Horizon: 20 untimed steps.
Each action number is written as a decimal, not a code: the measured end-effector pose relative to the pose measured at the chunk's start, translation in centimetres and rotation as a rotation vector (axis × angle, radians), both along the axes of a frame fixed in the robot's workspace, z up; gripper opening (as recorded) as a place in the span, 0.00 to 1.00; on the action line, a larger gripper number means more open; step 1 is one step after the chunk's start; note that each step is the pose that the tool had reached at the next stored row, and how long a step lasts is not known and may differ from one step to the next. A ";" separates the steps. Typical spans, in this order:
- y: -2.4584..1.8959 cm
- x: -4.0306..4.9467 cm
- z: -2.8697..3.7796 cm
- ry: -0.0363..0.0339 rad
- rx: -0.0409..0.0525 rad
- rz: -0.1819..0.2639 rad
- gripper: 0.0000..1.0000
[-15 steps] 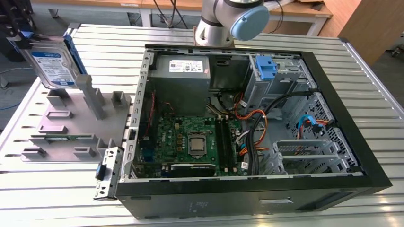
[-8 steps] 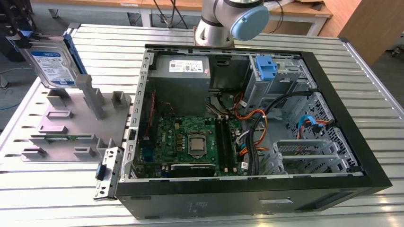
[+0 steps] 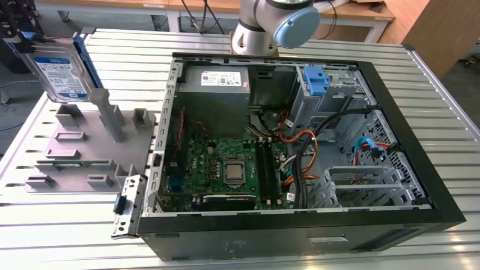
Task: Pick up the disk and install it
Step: 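Pick up the disk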
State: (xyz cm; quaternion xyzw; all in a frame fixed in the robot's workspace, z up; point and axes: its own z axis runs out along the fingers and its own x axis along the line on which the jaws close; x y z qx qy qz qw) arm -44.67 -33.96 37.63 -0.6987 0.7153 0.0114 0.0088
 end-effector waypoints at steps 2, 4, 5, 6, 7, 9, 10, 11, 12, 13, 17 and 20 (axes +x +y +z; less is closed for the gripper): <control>0.00 0.00 0.14 0.0000 0.0000 0.000 0.36; 0.00 0.00 0.31 0.0001 0.0000 0.000 0.36; 0.00 0.00 0.40 0.0001 0.0000 0.000 0.36; 0.00 0.00 0.50 0.0001 0.0000 0.000 0.36; 0.00 0.00 0.60 0.0001 0.0000 0.000 0.36; 0.00 0.00 0.78 -0.0001 0.0000 0.000 0.36; 0.00 0.00 0.88 -0.0001 0.0001 0.000 0.36; 0.00 0.00 0.96 0.0000 0.0000 0.000 0.36; 0.00 0.00 1.02 -0.0001 0.0001 0.000 0.36; 0.00 0.00 1.01 -0.0003 0.0001 0.000 0.36; 0.00 0.00 1.05 -0.0001 0.0000 0.000 0.36; 0.00 0.00 1.15 0.0000 0.0000 0.000 0.36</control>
